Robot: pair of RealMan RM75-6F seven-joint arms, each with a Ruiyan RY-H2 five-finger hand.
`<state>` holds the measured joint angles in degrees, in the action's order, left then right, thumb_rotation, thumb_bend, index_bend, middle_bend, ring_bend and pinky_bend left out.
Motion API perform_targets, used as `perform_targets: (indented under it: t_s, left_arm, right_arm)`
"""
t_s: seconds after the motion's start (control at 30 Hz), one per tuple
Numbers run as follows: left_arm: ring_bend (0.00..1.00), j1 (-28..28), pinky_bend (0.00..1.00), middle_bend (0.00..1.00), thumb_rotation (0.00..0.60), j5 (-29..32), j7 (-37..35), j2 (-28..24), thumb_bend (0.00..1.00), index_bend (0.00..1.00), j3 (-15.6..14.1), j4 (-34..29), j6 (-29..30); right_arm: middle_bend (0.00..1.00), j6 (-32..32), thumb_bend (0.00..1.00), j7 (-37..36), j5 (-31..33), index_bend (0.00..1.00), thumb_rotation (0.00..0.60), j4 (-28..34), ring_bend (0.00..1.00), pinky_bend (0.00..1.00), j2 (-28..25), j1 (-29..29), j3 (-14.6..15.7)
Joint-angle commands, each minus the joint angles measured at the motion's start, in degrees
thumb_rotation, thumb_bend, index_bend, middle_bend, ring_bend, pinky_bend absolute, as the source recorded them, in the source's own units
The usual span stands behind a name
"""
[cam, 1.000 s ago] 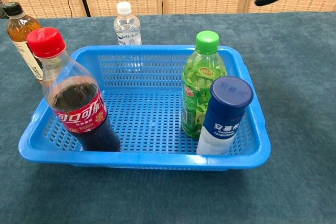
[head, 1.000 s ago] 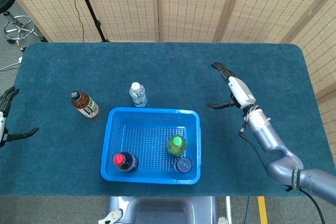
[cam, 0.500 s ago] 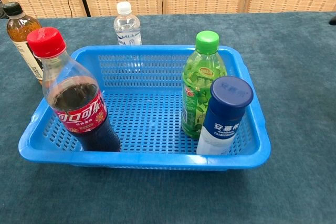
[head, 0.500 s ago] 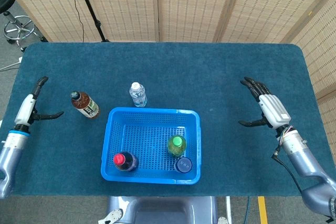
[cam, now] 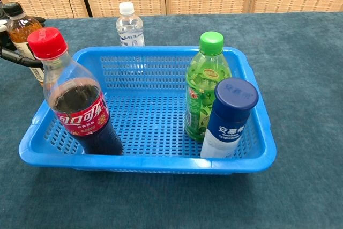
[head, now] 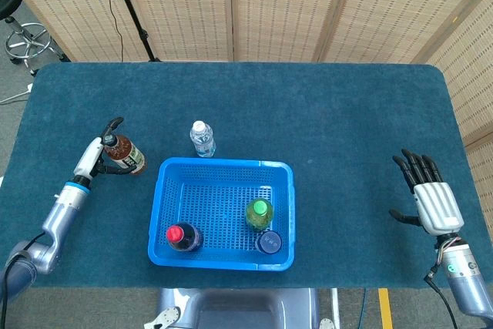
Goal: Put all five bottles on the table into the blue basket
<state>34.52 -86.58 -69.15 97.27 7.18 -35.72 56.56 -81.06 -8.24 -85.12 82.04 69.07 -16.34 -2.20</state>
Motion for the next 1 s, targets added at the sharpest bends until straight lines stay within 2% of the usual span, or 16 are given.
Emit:
perform_targets:
  t_s: [0.03, 0.1, 0.2, 0.37, 0.53, 0.67, 0.77, 0.8, 0.93, 1.0]
  left_arm:
    - [0.21, 0.74, 0.35, 0.2, 0.6, 1.47, 1.35, 1.68, 0.29, 0.3, 1.11, 0.77, -0.11]
    - [0.31, 1.06, 0.41, 0.34, 0.6, 2.17, 2.58, 2.68, 0.39, 0.46, 1.71, 1.23, 0.21]
    - [0.39, 1.27, 0.45, 0.44, 0.6, 3.13, 3.88, 3.98, 0.42, 0.57, 2.58, 1.63, 1.13]
    - [0.41, 0.73, 0.45, 0.46, 0.6, 4.26, 3.7, 4.63, 0.42, 0.6, 4.11, 0.54, 4.92]
    - [0.41, -0.25, 0.45, 0.46, 0.6, 3.35, 2.37, 1.67, 0.43, 0.6, 4.81, -4.11, 10.75]
    - [0.41, -1.35, 0.45, 0.46, 0.6, 1.72, 2.09, -2.92, 0.42, 0.59, 5.42, -11.78, 16.85]
    - [0.41, -2.35, 0.45, 0.46, 0.6, 0.44, 4.49, -7.57, 0.41, 0.59, 6.02, -20.25, 21.18]
    - [0.4, -2.18, 0.45, 0.46, 0.6, -2.5, 4.54, -10.73, 0.41, 0.59, 5.29, -25.48, 23.32]
    - [0.4, -2.23, 0.45, 0.46, 0.6, -4.43, 4.88, -17.45, 0.41, 0.58, 3.26, -36.81, 21.12]
    - [0.39, -2.0, 0.45, 0.46, 0.6, -5.13, 4.58, -19.15, 0.41, 0.58, 2.64, -40.04, 20.39]
  right_arm:
    - [0.0, -2.6, 0.0, 0.05, -0.35, 0.0, 0.6, 1.04, 0.0, 0.0, 1.17, 1.9, 0.19]
    - [0.0, -3.29, 0.0, -0.44, -0.5, 0.0, 0.6, 1.41, 0.0, 0.0, 1.19, 2.31, -0.05]
    - [0.0, -3.58, 0.0, 0.24, -0.6, 0.0, 0.6, 1.5, 0.0, 0.0, 0.96, 2.62, -0.26]
    - [0.0, -3.06, 0.0, 2.45, -0.47, 0.0, 0.6, 1.9, 0.0, 0.0, 0.39, 2.99, -0.26]
    - [0.0, -2.39, 0.0, 2.87, -0.35, 0.0, 0.6, 2.61, 0.0, 0.0, 0.09, 3.17, -0.35]
    - [0.0, -2.0, 0.0, 2.85, -0.53, 0.0, 0.6, 3.08, 0.0, 0.0, -0.15, 3.25, -0.42]
    - [0.0, -2.25, 0.0, 2.94, -0.88, 0.0, 0.6, 3.75, 0.0, 0.0, -0.33, 3.42, -0.61]
    - [0.0, -2.45, 0.0, 2.96, -0.97, 0.0, 0.6, 4.07, 0.0, 0.0, -0.44, 3.55, -0.69]
    - [0.0, -2.27, 0.0, 3.18, -0.92, 0.0, 0.6, 4.51, 0.0, 0.0, -0.58, 3.72, -0.85]
    - [0.0, -2.23, 0.0, 3.23, -0.95, 0.0, 0.6, 4.59, 0.0, 0.0, -0.65, 3.77, -0.9]
